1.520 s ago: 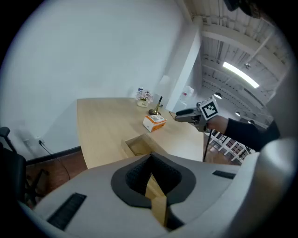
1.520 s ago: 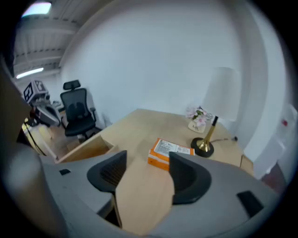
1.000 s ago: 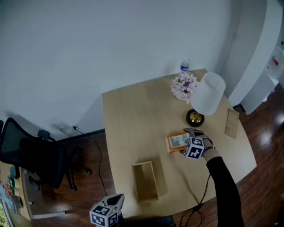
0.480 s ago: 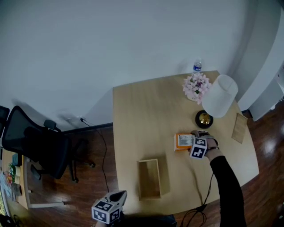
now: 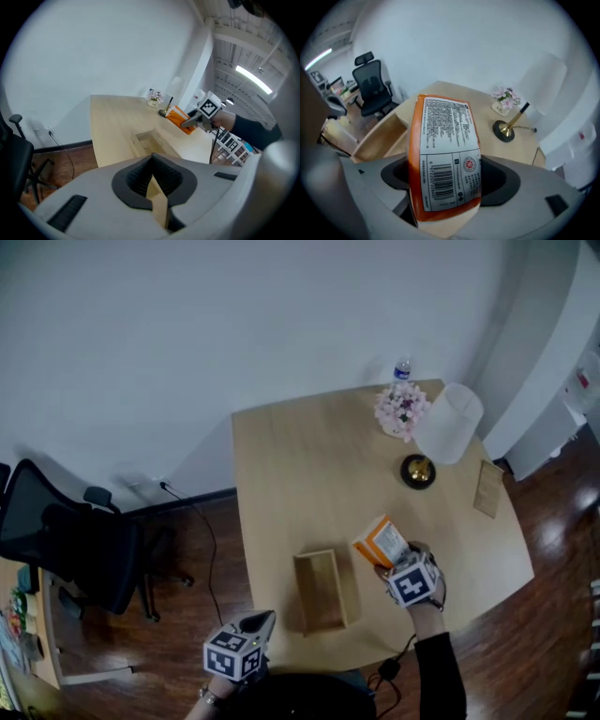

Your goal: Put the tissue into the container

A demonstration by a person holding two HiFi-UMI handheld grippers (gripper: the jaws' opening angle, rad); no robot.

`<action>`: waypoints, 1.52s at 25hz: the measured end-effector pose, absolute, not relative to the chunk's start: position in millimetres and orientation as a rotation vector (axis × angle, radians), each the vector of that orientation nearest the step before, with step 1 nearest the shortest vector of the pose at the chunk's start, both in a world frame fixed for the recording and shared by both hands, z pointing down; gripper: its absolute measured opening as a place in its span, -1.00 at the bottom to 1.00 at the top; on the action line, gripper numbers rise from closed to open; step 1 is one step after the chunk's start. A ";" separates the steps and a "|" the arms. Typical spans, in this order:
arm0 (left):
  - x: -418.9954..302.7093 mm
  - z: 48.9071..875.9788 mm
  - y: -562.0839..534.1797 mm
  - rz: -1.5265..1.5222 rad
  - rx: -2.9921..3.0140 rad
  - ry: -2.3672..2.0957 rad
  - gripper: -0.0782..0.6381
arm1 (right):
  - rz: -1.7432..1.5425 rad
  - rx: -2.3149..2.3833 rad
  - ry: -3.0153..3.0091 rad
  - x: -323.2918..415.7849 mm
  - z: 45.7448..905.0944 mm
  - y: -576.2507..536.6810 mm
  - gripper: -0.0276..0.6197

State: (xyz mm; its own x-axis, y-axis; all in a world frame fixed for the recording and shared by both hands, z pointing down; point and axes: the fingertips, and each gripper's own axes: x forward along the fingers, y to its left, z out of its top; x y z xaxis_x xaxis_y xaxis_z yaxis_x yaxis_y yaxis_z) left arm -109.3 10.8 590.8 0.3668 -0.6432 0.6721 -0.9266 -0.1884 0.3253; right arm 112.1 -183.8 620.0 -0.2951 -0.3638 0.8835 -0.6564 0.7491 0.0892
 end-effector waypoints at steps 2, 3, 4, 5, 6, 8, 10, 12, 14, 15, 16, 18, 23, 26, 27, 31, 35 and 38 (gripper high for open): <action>-113.7 593.1 11.4 0.514 1.944 -1.335 -0.77 | 0.464 0.844 -1.949 90.2 607.4 -147.2 0.35; -115.2 593.7 11.2 0.515 1.959 -1.322 -0.77 | 0.508 0.867 -1.960 78.2 602.9 -132.4 0.35; -116.2 594.0 10.7 0.516 1.976 -1.307 -0.77 | 0.550 0.889 -1.965 67.2 600.3 -120.0 0.35; -116.8 594.1 10.1 0.516 1.995 -1.290 -0.77 | 0.591 0.914 -1.959 58.5 599.9 -109.7 0.35; -117.2 594.2 9.8 0.519 2.014 -1.273 -0.77 | 0.630 0.943 -1.945 51.8 601.4 -101.0 0.35; -118.8 594.3 9.9 0.526 2.052 -1.235 -0.77 | 0.702 1.008 -1.920 38.7 605.2 -88.2 0.35; -121.8 594.5 8.4 0.538 2.090 -1.196 -0.77 | 0.761 1.075 -1.913 23.0 607.8 -81.7 0.35; -124.6 595.5 5.8 0.550 2.124 -1.154 -0.77 | 0.807 1.117 -1.905 7.8 613.7 -75.7 0.35; -126.4 596.6 4.0 0.561 2.156 -1.108 -0.77 | 0.842 1.134 -1.879 -3.6 625.3 -67.5 0.35; -126.9 597.1 3.1 0.569 2.171 -1.085 -0.77 | 0.850 1.147 -1.854 -5.6 632.8 -64.3 0.35; -127.3 597.7 2.1 0.576 2.185 -1.064 -0.77 | 0.852 1.164 -1.826 -5.8 640.3 -62.3 0.35; -128.3 599.4 0.3 0.585 2.209 -1.031 -0.77 | 0.863 1.192 -1.777 -5.1 654.9 -59.6 0.35; -134.8 603.4 -1.2 0.598 2.227 -0.995 -0.77 | 0.871 1.205 -1.675 -8.0 684.6 -50.7 0.38; -137.8 604.3 0.2 0.599 2.227 -0.995 -0.77 | 0.841 1.234 -1.680 -8.6 685.0 -52.8 0.45; -138.8 604.5 0.6 0.599 2.226 -0.997 -0.77 | 0.832 1.245 -1.703 -9.6 680.3 -55.8 0.45; -141.2 604.6 0.6 0.599 2.222 -1.006 -0.77 | 0.828 1.283 -1.781 -6.3 654.0 -67.3 0.45; -139.9 595.8 -2.6 0.587 2.234 -1.021 -0.77 | 0.840 1.316 -1.873 2.8 620.9 -71.8 0.45; -137.3 583.5 -10.8 0.578 2.259 -1.038 -0.77 | 0.850 1.315 -1.976 10.7 592.6 -69.4 0.45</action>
State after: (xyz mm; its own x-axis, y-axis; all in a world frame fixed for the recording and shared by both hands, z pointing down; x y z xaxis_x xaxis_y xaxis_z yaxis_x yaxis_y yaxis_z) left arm -137.3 -10.8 583.5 0.6030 -0.5337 0.5929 -0.7852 -0.5281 0.3233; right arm 10.7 -69.4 592.6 -0.3203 -0.5456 0.7744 -0.9375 0.3002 -0.1762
